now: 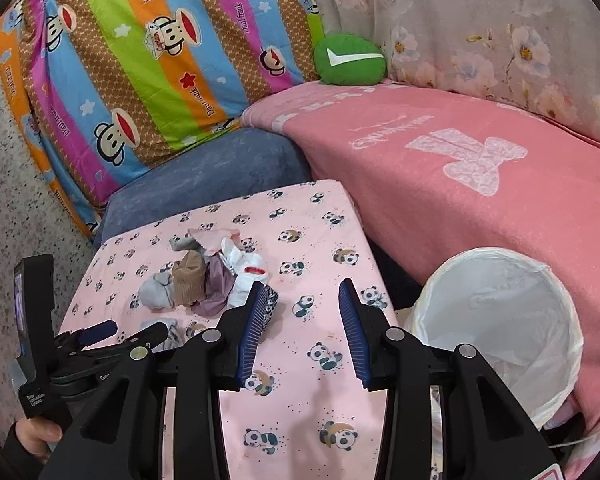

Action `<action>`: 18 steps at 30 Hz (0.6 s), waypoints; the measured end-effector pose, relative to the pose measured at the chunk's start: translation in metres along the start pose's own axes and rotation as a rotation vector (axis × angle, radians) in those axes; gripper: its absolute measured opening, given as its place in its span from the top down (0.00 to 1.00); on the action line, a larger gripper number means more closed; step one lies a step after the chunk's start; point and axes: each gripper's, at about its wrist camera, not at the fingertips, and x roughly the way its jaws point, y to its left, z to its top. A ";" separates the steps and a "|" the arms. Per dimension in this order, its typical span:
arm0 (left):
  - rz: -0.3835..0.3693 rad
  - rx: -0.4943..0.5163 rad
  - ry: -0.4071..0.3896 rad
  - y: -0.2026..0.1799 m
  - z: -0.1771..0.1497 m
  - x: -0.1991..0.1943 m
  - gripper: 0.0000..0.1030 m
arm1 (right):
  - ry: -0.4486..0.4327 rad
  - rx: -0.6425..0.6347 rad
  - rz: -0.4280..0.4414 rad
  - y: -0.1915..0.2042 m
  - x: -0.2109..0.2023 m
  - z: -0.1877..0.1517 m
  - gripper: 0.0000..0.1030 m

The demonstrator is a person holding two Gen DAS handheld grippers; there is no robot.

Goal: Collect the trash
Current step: 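Return both tools to the pile and position the left tool at the grey sock, then grasp the grey sock with the left tool while the right tool grasps white socks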

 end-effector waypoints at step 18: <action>-0.071 -0.048 0.090 0.029 -0.009 0.031 0.35 | 0.152 -0.056 0.033 0.048 0.096 -0.022 0.62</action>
